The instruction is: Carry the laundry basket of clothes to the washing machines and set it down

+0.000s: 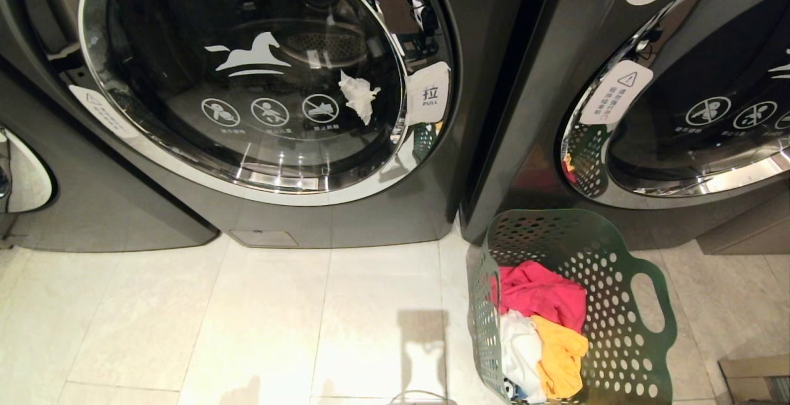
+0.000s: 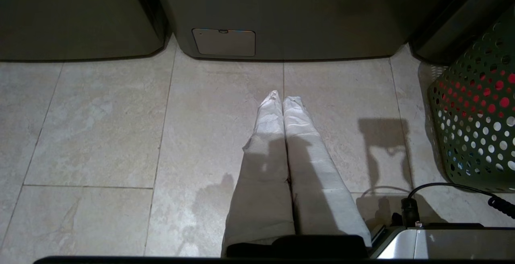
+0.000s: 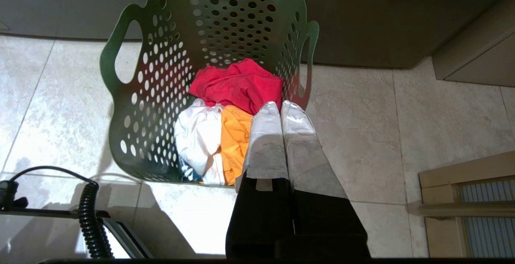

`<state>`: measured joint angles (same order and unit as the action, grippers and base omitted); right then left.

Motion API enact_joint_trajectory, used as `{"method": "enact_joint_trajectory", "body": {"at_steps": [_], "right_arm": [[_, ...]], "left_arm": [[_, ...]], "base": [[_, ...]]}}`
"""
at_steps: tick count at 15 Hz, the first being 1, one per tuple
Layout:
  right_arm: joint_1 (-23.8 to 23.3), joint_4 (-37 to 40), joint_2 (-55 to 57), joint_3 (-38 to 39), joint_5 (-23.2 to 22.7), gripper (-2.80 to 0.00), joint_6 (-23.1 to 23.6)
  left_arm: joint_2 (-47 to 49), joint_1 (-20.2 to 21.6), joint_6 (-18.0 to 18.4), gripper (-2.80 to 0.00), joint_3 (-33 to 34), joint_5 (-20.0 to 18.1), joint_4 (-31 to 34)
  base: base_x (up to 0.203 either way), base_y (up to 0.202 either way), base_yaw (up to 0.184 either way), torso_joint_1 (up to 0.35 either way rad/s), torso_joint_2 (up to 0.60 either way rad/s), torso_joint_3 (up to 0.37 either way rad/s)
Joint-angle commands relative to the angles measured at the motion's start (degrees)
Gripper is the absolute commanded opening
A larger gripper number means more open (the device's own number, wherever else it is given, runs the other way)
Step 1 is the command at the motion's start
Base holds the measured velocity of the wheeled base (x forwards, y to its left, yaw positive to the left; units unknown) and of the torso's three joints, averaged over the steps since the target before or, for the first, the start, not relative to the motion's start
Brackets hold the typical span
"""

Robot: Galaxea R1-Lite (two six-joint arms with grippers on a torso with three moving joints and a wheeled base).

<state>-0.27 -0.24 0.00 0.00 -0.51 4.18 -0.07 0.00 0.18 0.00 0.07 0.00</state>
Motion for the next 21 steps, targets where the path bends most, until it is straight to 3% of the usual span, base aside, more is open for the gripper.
{"method": "enact_joint_trajectory", "body": {"at_steps": [1, 21], "right_arm": [[0.00, -0.03, 0.09, 0.00, -0.02, -2.80, 0.04], [0.00, -0.03, 0.09, 0.00, 0.34, -2.80, -3.15]], "left_arm": [[0.07, 0.00, -0.01, -2.80, 0.00, 0.01, 0.09], [0.07, 0.00, -0.01, -2.80, 0.00, 0.01, 0.00]], "base": [[0.000, 0.000, 0.000, 0.000, 0.00, 0.000], [0.000, 0.000, 0.000, 0.000, 0.00, 0.000]]}}
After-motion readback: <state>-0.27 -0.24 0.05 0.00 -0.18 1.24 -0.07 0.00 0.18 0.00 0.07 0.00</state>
